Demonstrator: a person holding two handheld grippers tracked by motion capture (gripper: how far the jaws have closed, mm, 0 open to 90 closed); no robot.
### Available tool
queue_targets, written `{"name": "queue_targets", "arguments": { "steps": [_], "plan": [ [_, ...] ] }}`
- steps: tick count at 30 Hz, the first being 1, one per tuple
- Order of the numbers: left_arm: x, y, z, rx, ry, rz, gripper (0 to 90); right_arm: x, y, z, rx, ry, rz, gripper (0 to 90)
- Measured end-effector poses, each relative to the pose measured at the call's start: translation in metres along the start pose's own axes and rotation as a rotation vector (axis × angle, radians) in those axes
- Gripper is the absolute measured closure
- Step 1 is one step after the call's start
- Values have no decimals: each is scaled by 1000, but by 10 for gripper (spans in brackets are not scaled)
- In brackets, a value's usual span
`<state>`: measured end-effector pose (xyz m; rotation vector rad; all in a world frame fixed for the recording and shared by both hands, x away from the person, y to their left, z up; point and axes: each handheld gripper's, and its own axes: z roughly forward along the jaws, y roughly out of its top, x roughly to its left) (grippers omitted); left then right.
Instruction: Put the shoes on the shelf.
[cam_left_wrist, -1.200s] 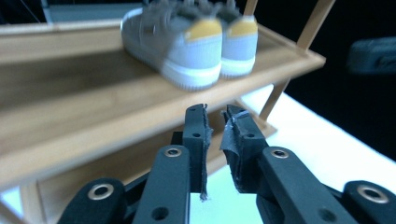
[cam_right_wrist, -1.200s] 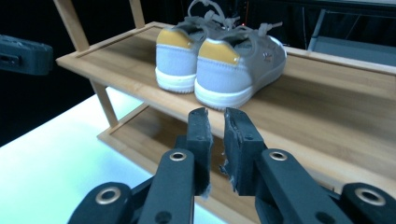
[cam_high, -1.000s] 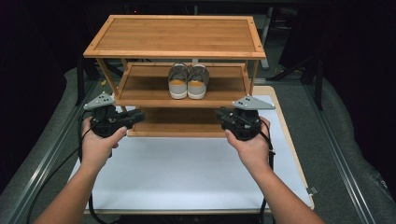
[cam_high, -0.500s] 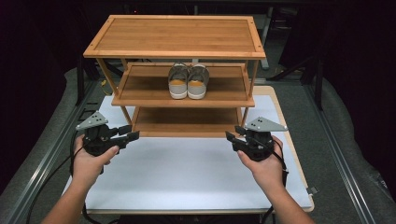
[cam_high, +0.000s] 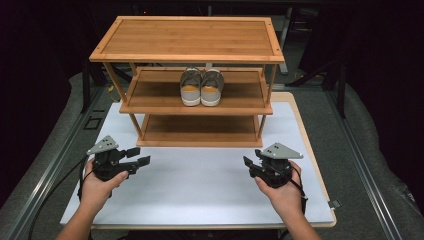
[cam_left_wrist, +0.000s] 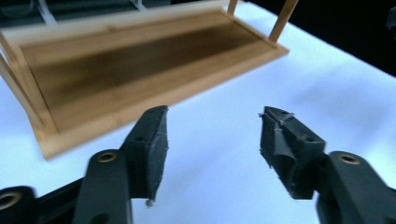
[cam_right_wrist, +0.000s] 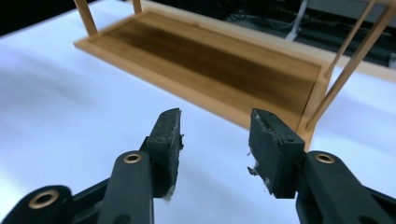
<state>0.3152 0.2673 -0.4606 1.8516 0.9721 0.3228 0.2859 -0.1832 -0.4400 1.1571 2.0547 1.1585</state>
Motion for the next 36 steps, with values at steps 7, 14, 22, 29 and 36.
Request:
{"name": "queue_targets", "arguments": {
  "steps": [7,14,22,29,36],
  "plan": [
    [0,-23,7,8,1,1,358,5,-23,11,18,11,9,507],
    [-2,-45,17,61,35,14,366,10,-48,23,29,12,26,496],
    [-4,-58,31,86,31,37,376,12,-72,35,57,-13,-18,498],
    [-9,-67,43,129,24,54,380,14,-79,40,63,-9,-19,497],
    [-12,-71,48,133,43,72,378,14,-83,47,80,5,2,498]
  ]
}}
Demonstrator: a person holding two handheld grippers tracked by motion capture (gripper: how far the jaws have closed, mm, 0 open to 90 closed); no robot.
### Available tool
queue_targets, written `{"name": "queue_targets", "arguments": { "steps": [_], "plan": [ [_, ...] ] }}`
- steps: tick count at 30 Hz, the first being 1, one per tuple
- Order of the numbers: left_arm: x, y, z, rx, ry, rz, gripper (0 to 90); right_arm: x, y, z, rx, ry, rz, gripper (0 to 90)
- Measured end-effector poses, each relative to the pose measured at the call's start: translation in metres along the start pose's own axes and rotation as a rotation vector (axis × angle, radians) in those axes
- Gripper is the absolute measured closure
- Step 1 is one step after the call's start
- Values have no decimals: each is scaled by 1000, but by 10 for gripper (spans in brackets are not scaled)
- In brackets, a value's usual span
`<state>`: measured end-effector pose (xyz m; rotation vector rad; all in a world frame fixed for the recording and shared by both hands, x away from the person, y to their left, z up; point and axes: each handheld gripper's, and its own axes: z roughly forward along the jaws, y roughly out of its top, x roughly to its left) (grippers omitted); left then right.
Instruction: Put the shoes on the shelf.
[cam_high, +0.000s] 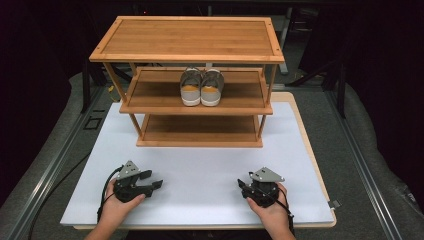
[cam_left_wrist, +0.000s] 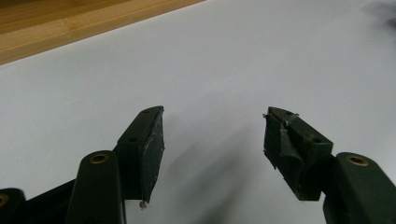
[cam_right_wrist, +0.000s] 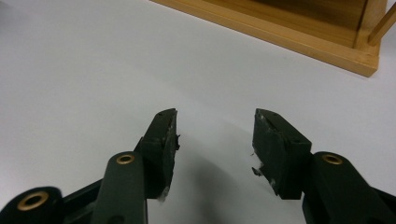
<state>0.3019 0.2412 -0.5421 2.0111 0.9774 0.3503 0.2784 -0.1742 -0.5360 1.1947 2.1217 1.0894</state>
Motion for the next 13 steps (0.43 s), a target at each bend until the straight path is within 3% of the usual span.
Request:
{"name": "queue_targets", "arguments": {
  "steps": [13],
  "plan": [
    [-1,-2,5,28,-8,2,373,2,-1,2,4,3,-6,497]
  ]
}}
